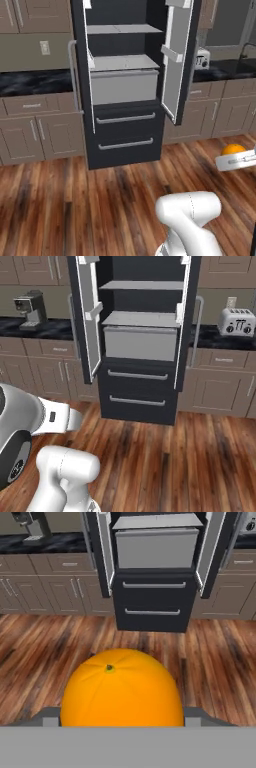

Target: Retrieve the peach and orange from the fridge and place them into the bowl on the dining table.

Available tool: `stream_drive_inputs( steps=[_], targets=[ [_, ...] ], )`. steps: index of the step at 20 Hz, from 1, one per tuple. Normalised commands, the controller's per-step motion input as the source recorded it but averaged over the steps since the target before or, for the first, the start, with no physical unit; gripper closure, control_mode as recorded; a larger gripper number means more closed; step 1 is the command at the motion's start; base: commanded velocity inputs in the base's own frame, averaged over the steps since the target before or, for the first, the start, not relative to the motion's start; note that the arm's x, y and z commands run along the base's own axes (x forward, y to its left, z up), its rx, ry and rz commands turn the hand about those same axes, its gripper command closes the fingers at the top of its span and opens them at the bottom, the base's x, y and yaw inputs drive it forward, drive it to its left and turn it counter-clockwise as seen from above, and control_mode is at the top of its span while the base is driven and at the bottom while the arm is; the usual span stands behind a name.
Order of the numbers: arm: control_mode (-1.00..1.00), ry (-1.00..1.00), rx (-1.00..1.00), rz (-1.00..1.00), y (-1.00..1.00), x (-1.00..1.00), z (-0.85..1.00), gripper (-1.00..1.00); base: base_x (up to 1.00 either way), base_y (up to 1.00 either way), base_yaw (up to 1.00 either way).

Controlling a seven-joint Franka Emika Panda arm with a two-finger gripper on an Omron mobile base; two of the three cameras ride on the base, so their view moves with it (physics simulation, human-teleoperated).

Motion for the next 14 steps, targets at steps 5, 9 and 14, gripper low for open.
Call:
stream_drive_inputs(
  steps=[5,9,14],
  targets=[
    [1.00,0.00,0.00,0.00,0.00,0.00,0.00,1.00,-1.00,-0.10,0.00],
    [1.00,0.00,0.00,0.00,0.00,0.00,0.00,1.00,-1.00,-0.20,-0.02],
    [1.00,0.00,0.00,0.00,0.00,0.00,0.00,1.00,-1.00,-0.03,0.00]
  ],
)
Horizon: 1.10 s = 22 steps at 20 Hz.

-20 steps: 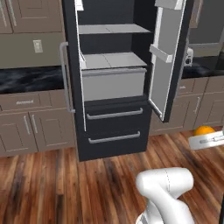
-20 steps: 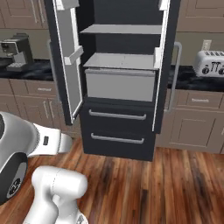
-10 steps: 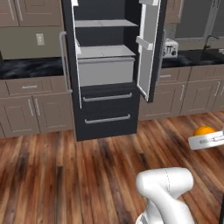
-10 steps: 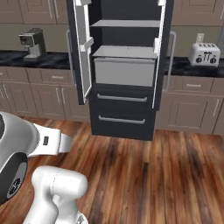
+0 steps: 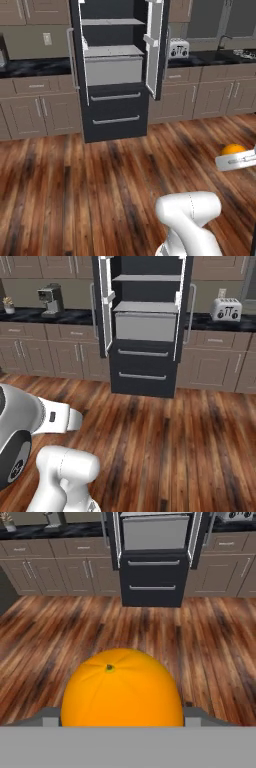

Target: Retrieve the peach and orange from the fridge and place them into the bowl on the dining table.

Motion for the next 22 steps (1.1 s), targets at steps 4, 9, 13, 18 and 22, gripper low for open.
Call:
stream_drive_inputs(
  steps=[4,9,13,18,22],
  targets=[
    [1.00,0.00,0.00,0.00,0.00,0.00,0.00,1.00,-1.00,0.00,0.00],
    [1.00,0.00,0.00,0.00,0.00,0.00,0.00,1.00,-1.00,0.00,0.00],
    [1.00,0.00,0.00,0.00,0.00,0.00,0.00,1.00,-1.00,0.00,0.00],
    [1.00,0.00,0.00,0.00,0.00,0.00,0.00,1.00,-1.00,0.00,0.00],
    [1.00,0.00,0.00,0.00,0.00,0.00,0.00,1.00,-1.00,0.00,0.00]
  ],
)
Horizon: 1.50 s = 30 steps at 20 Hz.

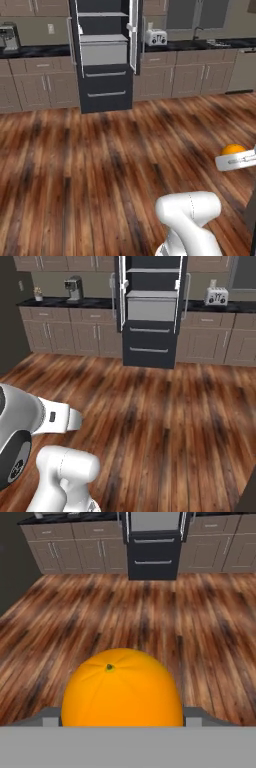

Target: Retrieve the peach and orange from the fridge and place them into the bowl on the dining table.

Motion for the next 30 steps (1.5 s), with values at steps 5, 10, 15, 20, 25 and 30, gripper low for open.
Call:
stream_drive_inputs(
  steps=[5,10,15,20,25,30],
  targets=[
    [1.00,0.00,0.00,0.00,0.00,0.00,0.00,1.00,-1.00,0.00,0.00],
    [1.00,0.00,0.00,0.00,0.00,0.00,0.00,1.00,-1.00,0.00,0.00],
    [1.00,0.00,0.00,0.00,0.00,0.00,0.00,1.00,-1.00,0.00,0.00],
    [1.00,0.00,0.00,0.00,0.00,0.00,0.00,1.00,-1.00,0.00,0.00],
    [1.00,0.00,0.00,0.00,0.00,0.00,0.00,1.00,-1.00,0.00,0.00],
    [1.00,0.00,0.00,0.00,0.00,0.00,0.00,1.00,-1.00,-0.23,0.00]
  ],
)
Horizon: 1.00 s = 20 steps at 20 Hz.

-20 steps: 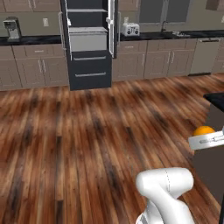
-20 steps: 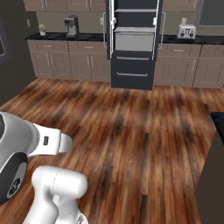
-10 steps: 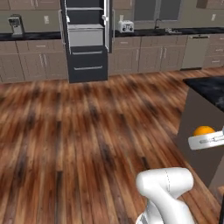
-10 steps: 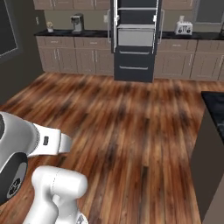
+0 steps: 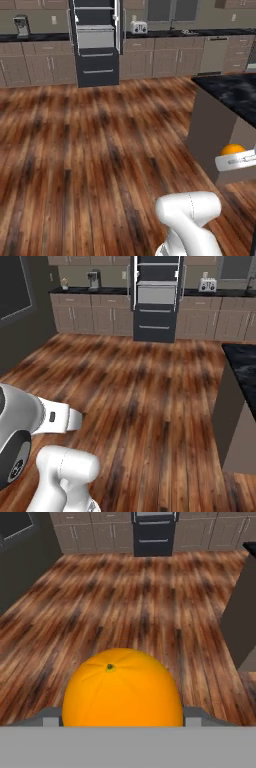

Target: Retrieve the peach and orange from the fridge and place them into the bowl on the dining table.

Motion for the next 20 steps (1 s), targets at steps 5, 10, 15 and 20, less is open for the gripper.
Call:
stream_drive_inputs(
  steps=[5,10,15,20],
  targets=[
    [1.00,0.00,0.00,0.00,0.00,0.00,0.00,1.00,-0.82,-0.42,-0.04],
    [1.00,0.00,0.00,0.00,0.00,0.00,0.00,1.00,-0.38,-0.66,-0.09],
    [1.00,0.00,0.00,0.00,0.00,0.00,0.00,1.00,0.09,-1.00,-0.20],
    [1.00,0.00,0.00,0.00,0.00,0.00,0.00,1.00,0.35,-1.00,-0.27]
  ],
)
